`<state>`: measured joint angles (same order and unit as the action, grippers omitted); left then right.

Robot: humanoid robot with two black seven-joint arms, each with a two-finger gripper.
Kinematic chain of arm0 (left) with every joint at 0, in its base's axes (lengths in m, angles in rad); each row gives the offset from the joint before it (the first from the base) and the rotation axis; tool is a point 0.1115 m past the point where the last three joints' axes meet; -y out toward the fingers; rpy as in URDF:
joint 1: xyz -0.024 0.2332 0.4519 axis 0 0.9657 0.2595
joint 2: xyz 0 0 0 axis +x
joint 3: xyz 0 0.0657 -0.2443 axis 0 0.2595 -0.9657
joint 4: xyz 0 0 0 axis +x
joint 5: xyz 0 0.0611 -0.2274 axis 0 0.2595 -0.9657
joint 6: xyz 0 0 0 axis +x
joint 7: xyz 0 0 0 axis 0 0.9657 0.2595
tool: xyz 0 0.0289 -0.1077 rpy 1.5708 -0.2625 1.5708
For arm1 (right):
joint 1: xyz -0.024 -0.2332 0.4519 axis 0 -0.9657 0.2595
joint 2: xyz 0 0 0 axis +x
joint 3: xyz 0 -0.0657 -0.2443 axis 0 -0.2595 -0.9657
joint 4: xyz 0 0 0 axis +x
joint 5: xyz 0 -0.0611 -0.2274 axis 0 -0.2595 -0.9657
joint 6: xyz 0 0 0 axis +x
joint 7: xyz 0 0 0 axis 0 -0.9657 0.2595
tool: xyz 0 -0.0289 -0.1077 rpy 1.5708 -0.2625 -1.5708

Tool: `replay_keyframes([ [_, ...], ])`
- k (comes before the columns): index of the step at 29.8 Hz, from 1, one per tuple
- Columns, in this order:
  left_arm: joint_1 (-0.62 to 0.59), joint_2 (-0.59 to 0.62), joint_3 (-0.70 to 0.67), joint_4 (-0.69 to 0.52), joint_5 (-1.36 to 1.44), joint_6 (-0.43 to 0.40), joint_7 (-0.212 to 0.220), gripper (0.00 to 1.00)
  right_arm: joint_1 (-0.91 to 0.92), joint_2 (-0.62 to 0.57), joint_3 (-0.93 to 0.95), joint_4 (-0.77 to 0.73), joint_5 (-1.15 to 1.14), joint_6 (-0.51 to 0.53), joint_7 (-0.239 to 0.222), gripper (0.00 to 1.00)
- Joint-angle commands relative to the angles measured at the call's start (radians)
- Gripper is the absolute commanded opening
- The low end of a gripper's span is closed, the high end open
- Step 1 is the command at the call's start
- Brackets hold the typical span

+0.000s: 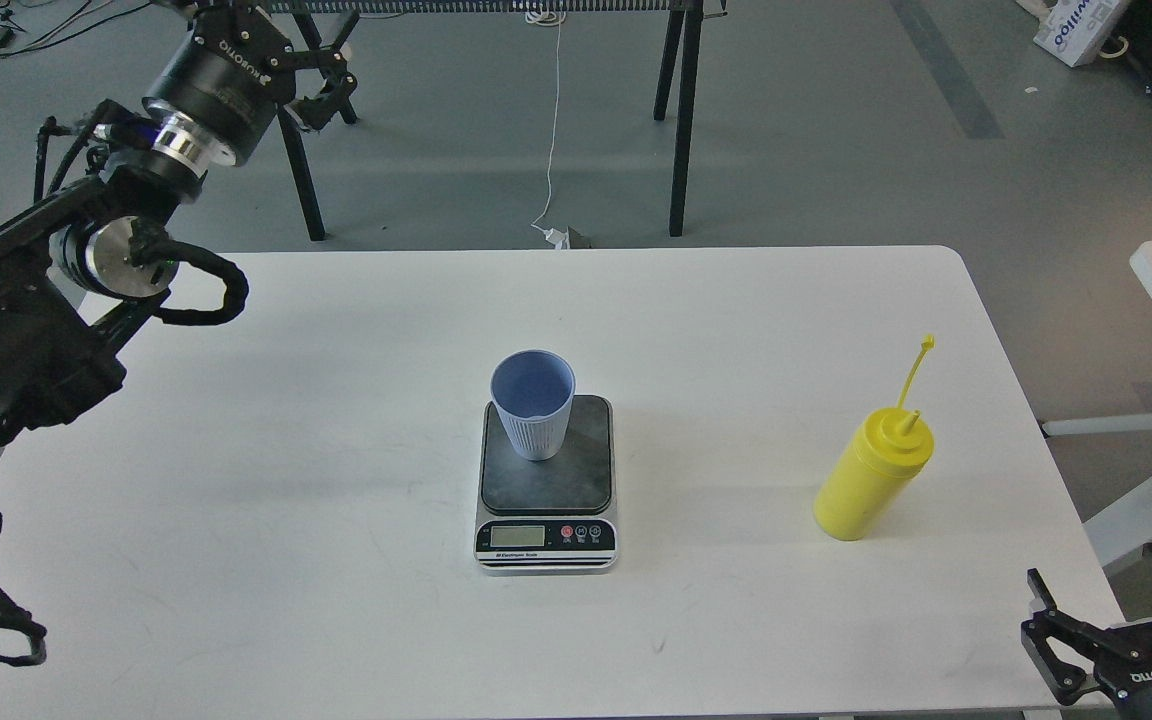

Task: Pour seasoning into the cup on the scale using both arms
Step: 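Move the right gripper to the yellow bottle and grasp it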

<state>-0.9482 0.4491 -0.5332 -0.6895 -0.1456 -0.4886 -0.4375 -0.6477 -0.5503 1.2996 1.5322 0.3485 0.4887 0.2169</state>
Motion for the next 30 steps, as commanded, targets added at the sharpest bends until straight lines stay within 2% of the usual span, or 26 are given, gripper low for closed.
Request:
replay_keyframes([
  [1,0.069,0.0,-0.08,-0.021,-0.002,0.0,0.016,1.0,0.003,0.012,-0.029,0.005,0.0,0.0,-0.001,0.97],
  [10,0.091,0.051,-0.087,-0.03,-0.003,0.0,0.016,1.0,0.203,0.035,-0.173,-0.035,-0.009,0.0,-0.005,0.98],
  [16,0.103,0.06,-0.117,-0.022,-0.038,0.0,0.014,1.0,0.353,0.148,-0.281,-0.142,-0.009,0.0,-0.002,0.98],
  [30,0.103,0.091,-0.139,-0.018,-0.037,0.0,0.009,1.0,0.516,0.239,-0.324,-0.326,-0.016,0.0,0.004,0.96],
])
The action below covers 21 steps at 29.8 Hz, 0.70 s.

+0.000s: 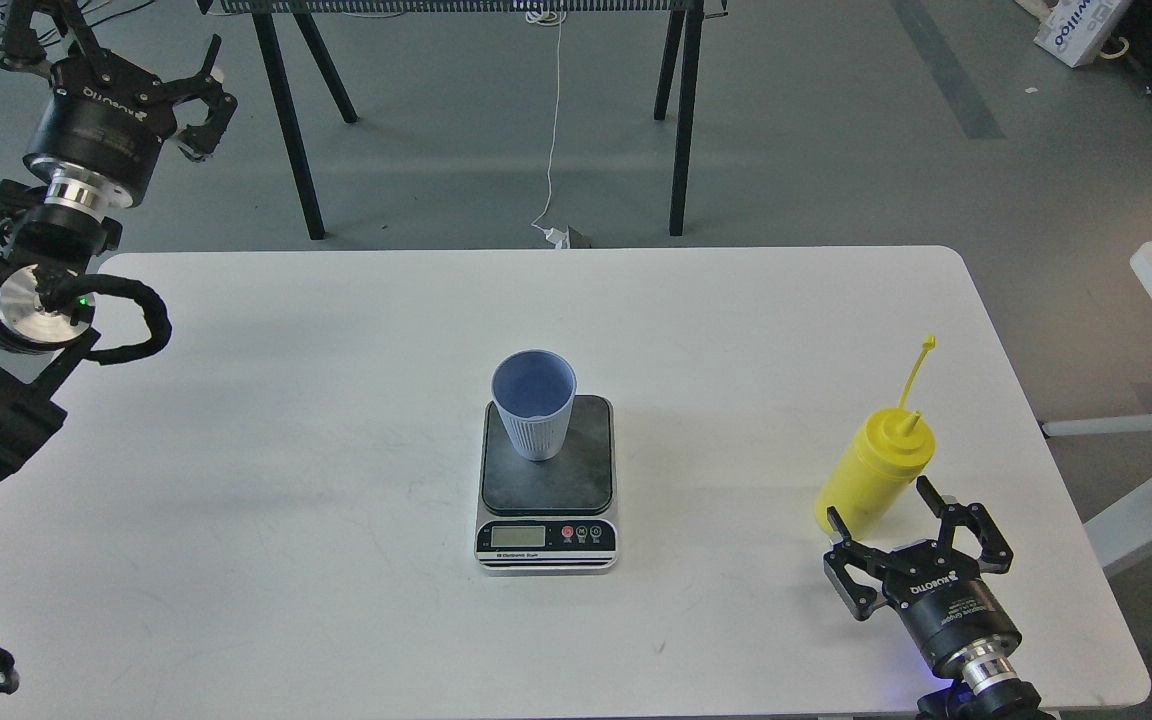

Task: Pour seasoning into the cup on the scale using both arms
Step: 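Move the right gripper to the yellow bottle and grasp it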

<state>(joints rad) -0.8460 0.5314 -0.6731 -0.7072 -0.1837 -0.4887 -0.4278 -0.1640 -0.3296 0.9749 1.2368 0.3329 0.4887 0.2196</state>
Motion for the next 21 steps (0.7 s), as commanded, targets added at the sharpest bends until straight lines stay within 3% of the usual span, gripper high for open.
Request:
replay_keyframes([
  [1,0.001,0.013,0.001,0.0,0.001,0.0,0.0,1.0,0.043,0.02,0.001,-0.04,0.0,0.0,0.001,0.95],
  [6,0.001,0.018,0.0,0.0,0.001,0.0,-0.003,1.0,0.084,0.018,0.002,-0.06,0.0,0.0,-0.002,0.9],
  [8,0.001,0.016,0.0,0.0,0.001,0.0,-0.003,1.0,0.095,0.018,0.002,-0.069,0.0,0.0,0.0,0.78],
  [12,0.001,0.016,0.0,0.0,0.001,0.0,-0.003,1.0,0.118,0.02,0.004,-0.085,0.002,0.0,-0.002,0.72],
  [18,0.001,0.019,0.0,0.0,0.0,0.0,-0.003,1.0,0.185,0.015,0.013,-0.077,0.002,0.0,-0.003,0.48],
  [21,-0.001,0.021,-0.002,0.0,0.0,0.0,-0.005,1.0,0.219,-0.005,0.016,-0.056,0.0,0.0,-0.003,0.47],
])
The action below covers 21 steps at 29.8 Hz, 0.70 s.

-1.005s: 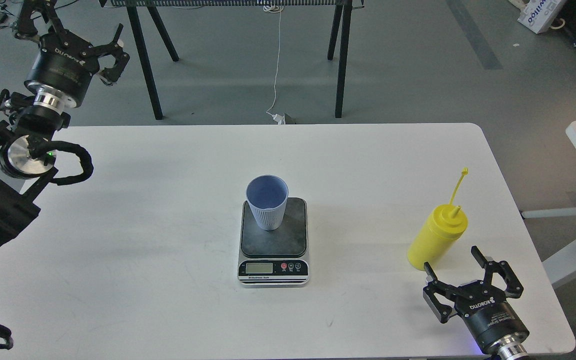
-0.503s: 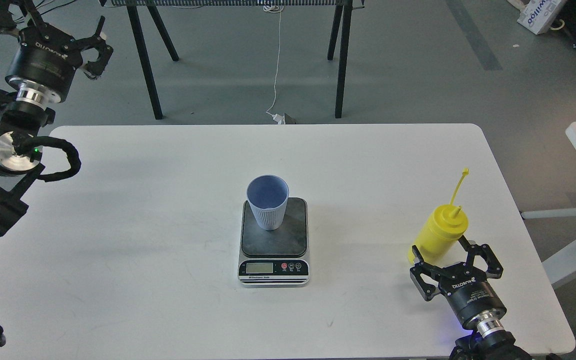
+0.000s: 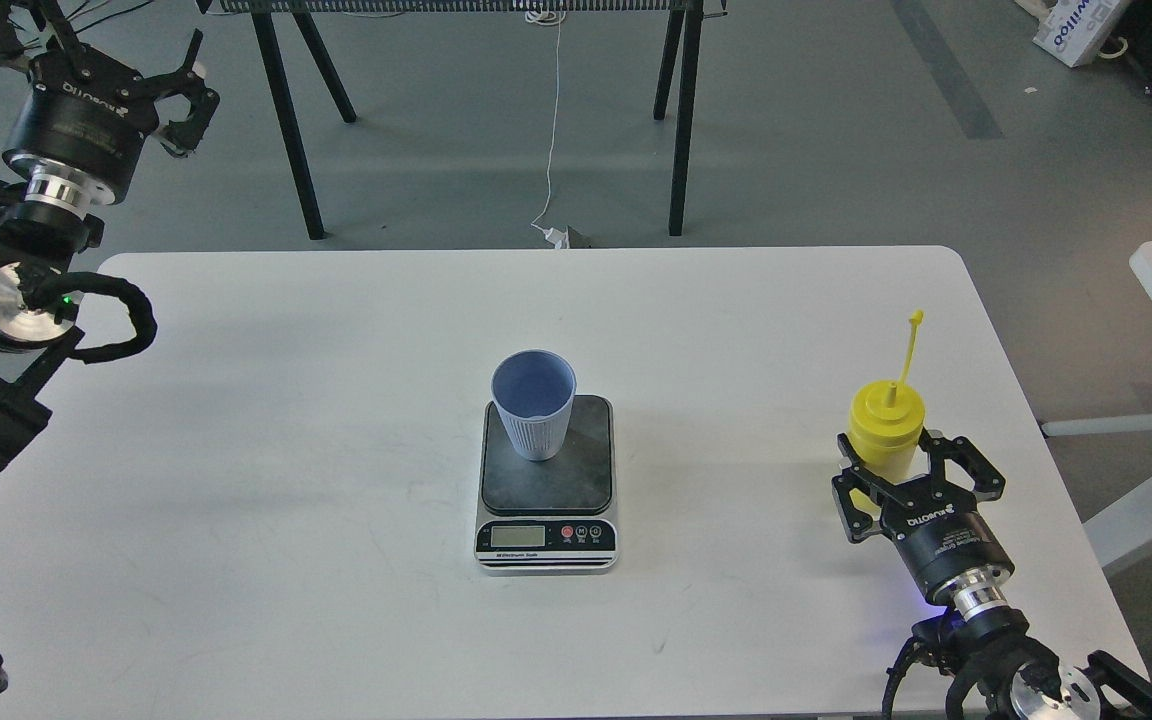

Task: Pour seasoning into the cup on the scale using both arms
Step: 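Lift the yellow bottle and tilt its nozzle down over the cup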

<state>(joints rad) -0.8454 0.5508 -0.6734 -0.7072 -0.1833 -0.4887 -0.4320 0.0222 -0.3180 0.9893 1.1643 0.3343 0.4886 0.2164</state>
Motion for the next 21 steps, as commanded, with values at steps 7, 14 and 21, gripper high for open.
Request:
replay_keyframes([
  [7,-0.001,0.018,-0.015,-0.008,-0.001,0.0,-0.002,1.0,0.284,-0.237,-0.05,0.092,-0.127,-0.013,0.008,0.46],
  [14,0.002,0.021,-0.018,-0.005,-0.001,0.0,-0.001,1.0,0.722,-0.358,-0.439,0.064,-0.159,-0.168,0.008,0.42],
  [21,0.003,0.015,-0.003,0.011,0.011,0.0,0.012,1.0,1.071,-0.326,-0.782,0.061,-0.363,-0.38,0.024,0.42],
])
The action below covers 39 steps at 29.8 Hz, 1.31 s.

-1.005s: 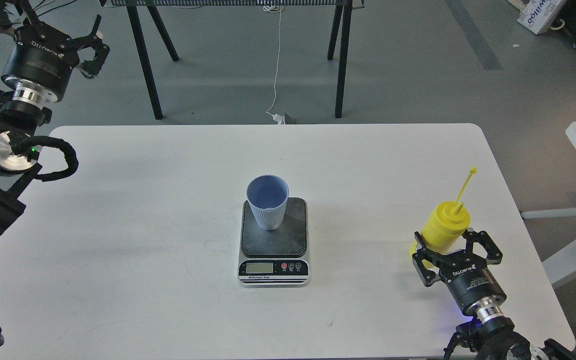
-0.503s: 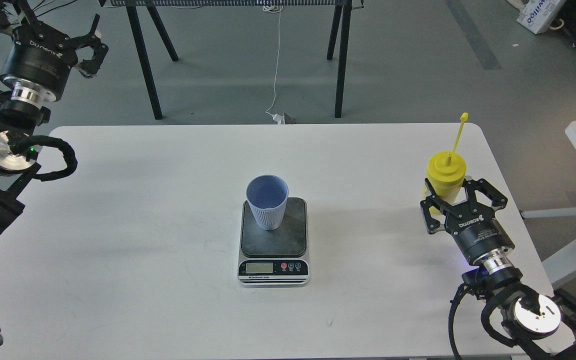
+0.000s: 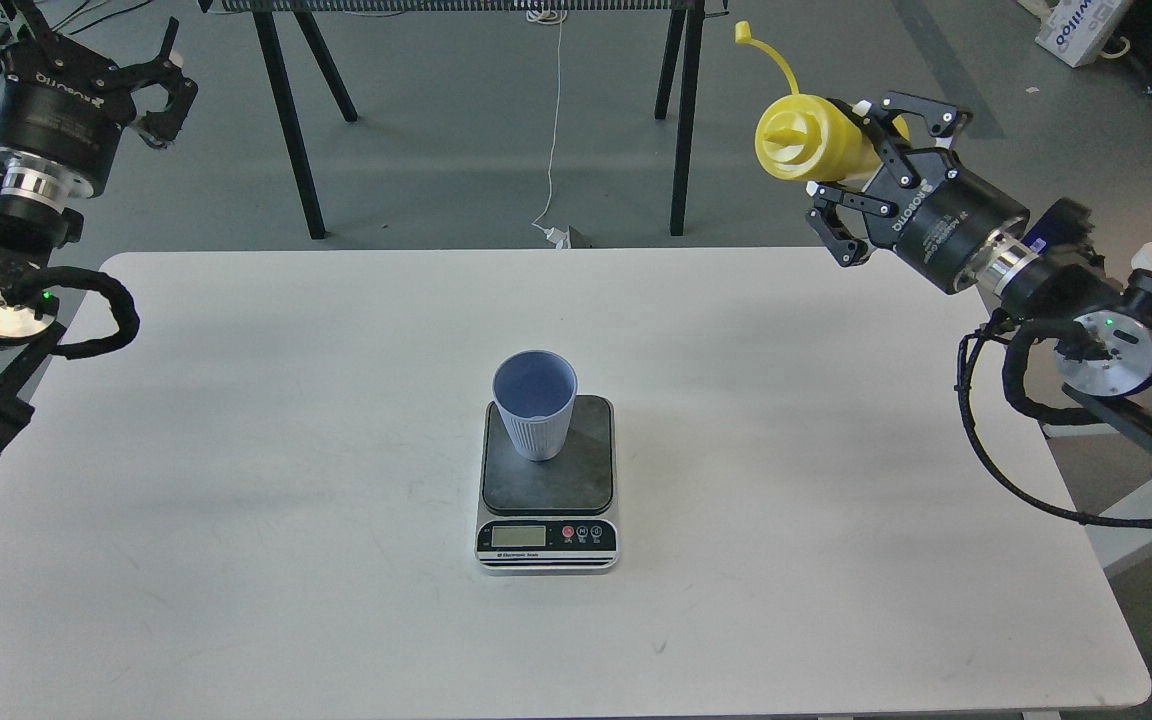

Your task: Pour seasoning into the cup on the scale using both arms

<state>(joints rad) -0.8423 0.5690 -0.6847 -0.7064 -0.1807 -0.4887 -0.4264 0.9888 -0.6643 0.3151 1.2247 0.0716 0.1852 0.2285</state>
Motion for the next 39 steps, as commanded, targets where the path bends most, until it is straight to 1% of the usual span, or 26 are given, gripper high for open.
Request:
replay_keyframes([
  [1,0.002,-0.006,0.011,0.019,0.01,0.0,0.006,1.0,0.132,0.04,-0.137,0.004,-0.146,-0.098,0.015,0.41],
  [3,-0.001,-0.012,0.019,0.051,0.01,0.03,0.006,1.0,0.166,0.069,-0.177,0.009,-0.225,-0.128,0.015,0.41],
  [5,-0.003,-0.018,0.03,0.094,0.012,0.027,0.015,1.0,0.197,0.081,-0.217,0.01,-0.288,-0.161,0.015,0.4],
  [9,-0.008,-0.053,0.019,0.11,0.003,0.022,0.063,1.0,0.298,0.146,-0.355,0.009,-0.369,-0.211,0.015,0.39],
  [13,-0.009,-0.074,0.017,0.11,0.0,0.01,0.066,1.0,0.414,0.222,-0.508,0.009,-0.459,-0.285,0.015,0.39],
  [19,-0.009,-0.074,0.016,0.11,0.0,0.005,0.066,1.0,0.528,0.325,-0.692,-0.001,-0.613,-0.349,0.015,0.39],
  [23,-0.009,-0.072,0.016,0.11,-0.002,0.0,0.066,1.0,0.556,0.405,-0.777,-0.022,-0.687,-0.395,0.015,0.39],
  [26,-0.008,-0.07,0.016,0.11,-0.002,0.0,0.066,1.0,0.556,0.482,-0.821,-0.083,-0.713,-0.423,0.012,0.39],
  [31,-0.008,-0.069,0.016,0.11,-0.002,0.0,0.066,1.0,0.557,0.595,-0.892,-0.198,-0.714,-0.434,0.003,0.39],
  [34,-0.006,-0.066,0.016,0.11,-0.002,0.0,0.064,1.0,0.556,0.623,-0.909,-0.223,-0.72,-0.447,0.003,0.39],
  [39,-0.006,-0.064,0.017,0.11,-0.002,0.0,0.066,1.0,0.55,0.631,-0.935,-0.229,-0.75,-0.454,0.003,0.39],
])
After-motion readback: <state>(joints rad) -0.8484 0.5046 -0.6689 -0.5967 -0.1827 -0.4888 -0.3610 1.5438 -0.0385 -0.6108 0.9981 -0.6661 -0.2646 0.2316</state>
